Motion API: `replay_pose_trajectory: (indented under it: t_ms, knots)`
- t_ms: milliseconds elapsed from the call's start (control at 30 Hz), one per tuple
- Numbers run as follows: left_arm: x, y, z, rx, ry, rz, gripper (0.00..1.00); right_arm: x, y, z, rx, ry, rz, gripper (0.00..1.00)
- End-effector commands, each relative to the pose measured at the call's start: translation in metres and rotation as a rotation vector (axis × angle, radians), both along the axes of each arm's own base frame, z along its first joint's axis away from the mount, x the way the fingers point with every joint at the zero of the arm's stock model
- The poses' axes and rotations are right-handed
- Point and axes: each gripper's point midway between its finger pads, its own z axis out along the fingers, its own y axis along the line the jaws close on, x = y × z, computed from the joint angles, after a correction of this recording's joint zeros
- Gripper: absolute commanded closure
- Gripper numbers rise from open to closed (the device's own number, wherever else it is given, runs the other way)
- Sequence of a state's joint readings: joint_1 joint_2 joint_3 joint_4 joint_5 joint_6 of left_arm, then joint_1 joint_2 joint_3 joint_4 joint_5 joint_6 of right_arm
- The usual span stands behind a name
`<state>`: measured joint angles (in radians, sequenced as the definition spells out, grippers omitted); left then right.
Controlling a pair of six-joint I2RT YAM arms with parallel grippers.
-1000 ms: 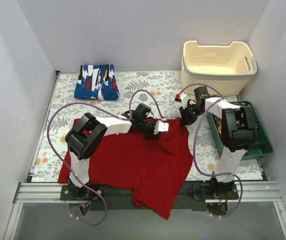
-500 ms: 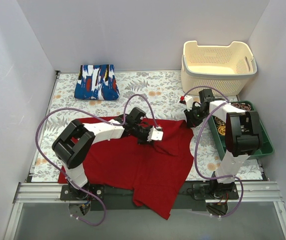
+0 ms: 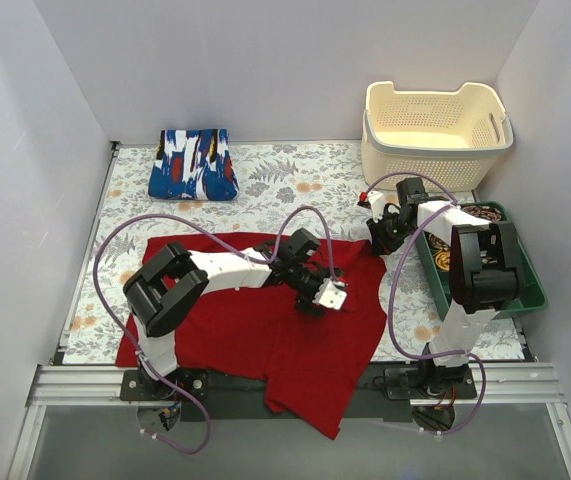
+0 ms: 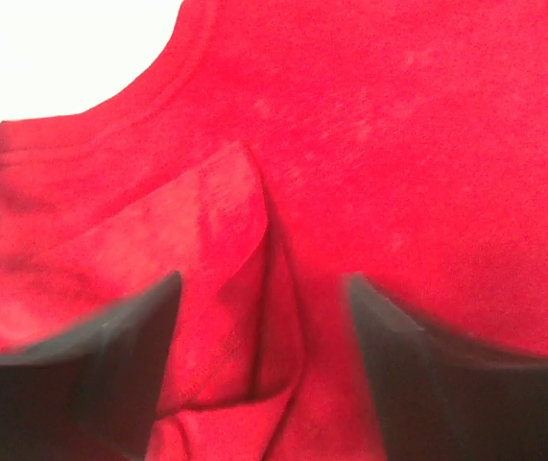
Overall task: Fold and stack the mixed laundry pile
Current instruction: Fold the T-shirt at the center of the board.
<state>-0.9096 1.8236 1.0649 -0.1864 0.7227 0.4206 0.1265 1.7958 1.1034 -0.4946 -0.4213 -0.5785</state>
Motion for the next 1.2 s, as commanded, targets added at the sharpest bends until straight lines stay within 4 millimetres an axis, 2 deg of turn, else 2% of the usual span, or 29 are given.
replay_pose_trajectory:
  t_ms: [0,167,267,300,367,533,633,800,1000,1133,1167]
  knots:
    - [-0.007,-0.008,-0.004,0.023,-0.016,-0.069,0.26,0.009,0.005,0.007,0.025,-0.017,0.002,0.99]
    - [0.005,-0.008,-0.012,0.057,-0.043,-0.030,0.28,0.008,0.005,0.005,0.029,-0.010,0.006,0.99]
    - [0.008,-0.006,-0.014,0.071,-0.054,-0.013,0.44,0.007,0.005,0.004,0.027,-0.009,0.006,0.99]
    - [0.009,-0.006,-0.014,0.074,-0.061,-0.009,0.54,0.008,0.004,0.004,0.025,-0.012,0.006,0.99]
    - [0.010,-0.006,-0.009,0.065,-0.067,-0.006,0.60,0.008,0.004,0.003,0.025,-0.010,0.004,0.99]
    - [0.009,-0.008,0.003,0.039,-0.062,0.000,0.62,0.008,0.004,0.002,0.027,-0.007,0.002,0.99]
    - [0.012,-0.007,0.002,0.048,-0.070,0.012,0.63,0.007,0.004,0.002,0.027,-0.004,0.002,0.99]
    - [0.016,-0.008,0.001,0.051,-0.086,0.021,0.76,0.007,0.005,0.002,0.029,-0.007,0.007,0.99]
    - [0.021,-0.016,0.016,0.002,-0.089,0.047,0.96,0.009,0.003,0.000,0.019,-0.008,0.002,0.99]
    - [0.017,-0.014,0.038,-0.050,-0.118,0.038,0.95,0.008,0.003,0.000,0.017,-0.007,0.002,0.99]
    - [0.015,-0.012,0.038,-0.050,-0.115,0.036,0.95,0.008,0.003,0.000,0.018,-0.008,0.003,0.99]
